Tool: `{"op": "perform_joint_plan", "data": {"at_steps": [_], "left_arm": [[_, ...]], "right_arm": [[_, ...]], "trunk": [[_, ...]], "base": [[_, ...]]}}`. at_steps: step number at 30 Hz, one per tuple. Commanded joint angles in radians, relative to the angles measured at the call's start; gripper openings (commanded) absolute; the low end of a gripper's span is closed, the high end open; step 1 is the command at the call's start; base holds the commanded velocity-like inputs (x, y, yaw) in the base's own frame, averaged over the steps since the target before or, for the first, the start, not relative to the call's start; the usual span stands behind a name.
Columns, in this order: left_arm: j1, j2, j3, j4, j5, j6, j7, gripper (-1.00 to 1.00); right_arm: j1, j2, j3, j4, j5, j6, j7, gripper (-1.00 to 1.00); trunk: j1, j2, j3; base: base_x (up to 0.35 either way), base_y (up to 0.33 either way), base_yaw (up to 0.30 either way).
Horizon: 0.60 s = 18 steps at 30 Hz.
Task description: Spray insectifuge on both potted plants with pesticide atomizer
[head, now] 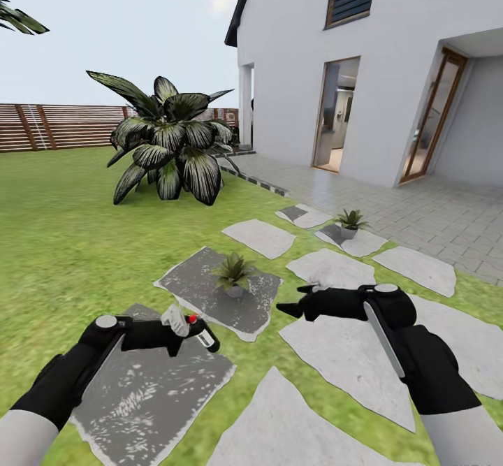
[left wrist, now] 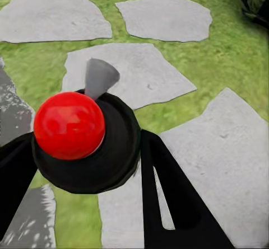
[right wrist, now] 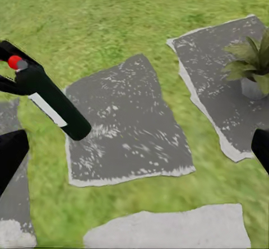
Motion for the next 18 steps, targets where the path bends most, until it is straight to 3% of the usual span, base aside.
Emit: {"op": "perform_joint_plan", "data": {"at_steps": [1,2,3,5,6,9,11,18], "left_arm": [[0.016,0.009,-0.006,-0.011,0.0,-0.012,-0.008,-1.0],[0.025,0.014,-0.009,-0.015,-0.003,-0.02,-0.015,-1.0],[0.039,0.025,-0.036,-0.019,-0.028,-0.031,-0.032,-1.0],[0.045,0.031,-0.071,-0.022,-0.06,-0.036,-0.043,-1.0],[0.047,0.033,-0.086,-0.028,-0.074,-0.037,-0.047,-1.0],[0.049,0.036,-0.098,-0.047,-0.085,-0.038,-0.056,-1.0],[0.05,0.036,-0.101,-0.057,-0.088,-0.039,-0.062,-1.0],[0.051,0.037,-0.119,-0.066,-0.089,-0.036,-0.065,-1.0]], "right_arm": [[-0.001,0.0,0.004,-0.003,0.001,0.005,0.042,1.0],[-0.001,0.0,0.006,-0.004,0.001,0.005,0.082,1.0],[-0.001,0.0,0.007,-0.004,0.006,0.005,0.184,1.0],[-0.015,0.001,0.006,-0.001,0.028,0.005,0.253,1.0],[-0.051,0.002,0.005,0.022,0.04,0.006,0.277,1.0],[-0.144,0.001,0.004,0.18,0.049,0.006,0.296,1.0],[-0.174,0.003,0.007,0.268,0.055,0.006,0.3,1.0],[-0.194,0.005,0.022,0.322,0.063,0.003,0.302,1.0]], "trunk": [[0.0,-0.001,-0.001],[0.0,-0.001,-0.001],[0.0,-0.001,-0.001],[0.0,-0.001,-0.001],[0.0,-0.001,-0.001],[0.0,-0.001,-0.001],[0.0,-0.001,-0.001],[0.0,-0.001,-0.001]], "base": [[0.0,0.0,0.0],[0.0,0.0,0.0],[0.0,0.0,0.0],[0.0,0.0,0.0],[0.0,0.0,0.0],[0.0,0.0,0.0],[0.0,0.0,0.0],[0.0,0.0,0.0]]}}
